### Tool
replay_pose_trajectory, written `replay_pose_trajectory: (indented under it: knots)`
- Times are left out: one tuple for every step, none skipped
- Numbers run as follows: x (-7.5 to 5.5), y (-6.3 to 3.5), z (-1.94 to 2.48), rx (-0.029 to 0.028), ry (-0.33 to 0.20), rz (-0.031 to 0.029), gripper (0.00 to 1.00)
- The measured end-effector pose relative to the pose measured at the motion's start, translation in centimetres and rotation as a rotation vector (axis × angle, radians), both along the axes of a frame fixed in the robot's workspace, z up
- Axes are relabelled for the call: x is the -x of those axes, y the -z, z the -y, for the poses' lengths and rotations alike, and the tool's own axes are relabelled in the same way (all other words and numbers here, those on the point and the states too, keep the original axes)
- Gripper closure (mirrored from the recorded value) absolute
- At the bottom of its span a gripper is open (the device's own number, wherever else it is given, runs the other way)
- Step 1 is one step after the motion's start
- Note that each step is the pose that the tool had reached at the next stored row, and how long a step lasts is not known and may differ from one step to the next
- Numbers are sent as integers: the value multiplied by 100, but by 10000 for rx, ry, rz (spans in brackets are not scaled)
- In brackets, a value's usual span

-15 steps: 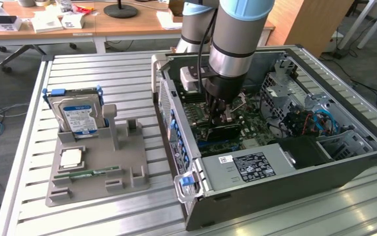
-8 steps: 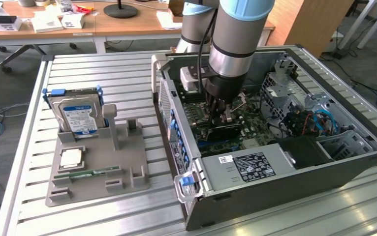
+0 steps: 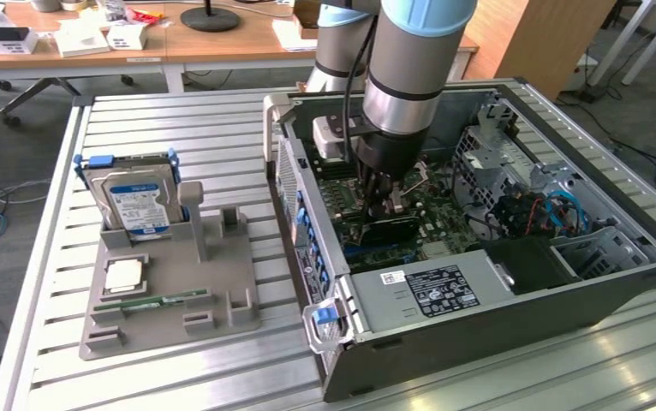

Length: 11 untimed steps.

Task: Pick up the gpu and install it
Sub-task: 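Press down on the gpu until it lock into place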

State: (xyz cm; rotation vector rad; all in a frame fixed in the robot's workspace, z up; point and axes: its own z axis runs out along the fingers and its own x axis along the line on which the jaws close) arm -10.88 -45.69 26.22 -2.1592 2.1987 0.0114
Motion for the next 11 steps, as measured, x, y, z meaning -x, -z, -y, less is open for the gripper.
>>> replay_pose_trajectory:
  knots:
    - [0, 1, 0, -1, 0, 2, 89]
    - [0, 1, 0, -1, -1, 1, 89]
    - [0, 1, 0, -1, -1, 1, 89]
    - [0, 1, 0, -1, -1, 1, 89]
    - [1, 2, 0, -1, -1, 2, 89]
    - [4, 8, 0, -1, 1, 1, 89]
    - [4, 8, 0, -1, 1, 2, 89]
    - [4, 8, 0, -1, 1, 2, 89]
    - [4, 8, 0, -2, 1, 1, 89]
    - [5, 8, 0, -2, 1, 1, 89]
    - [5, 8, 0, -1, 1, 1, 89]
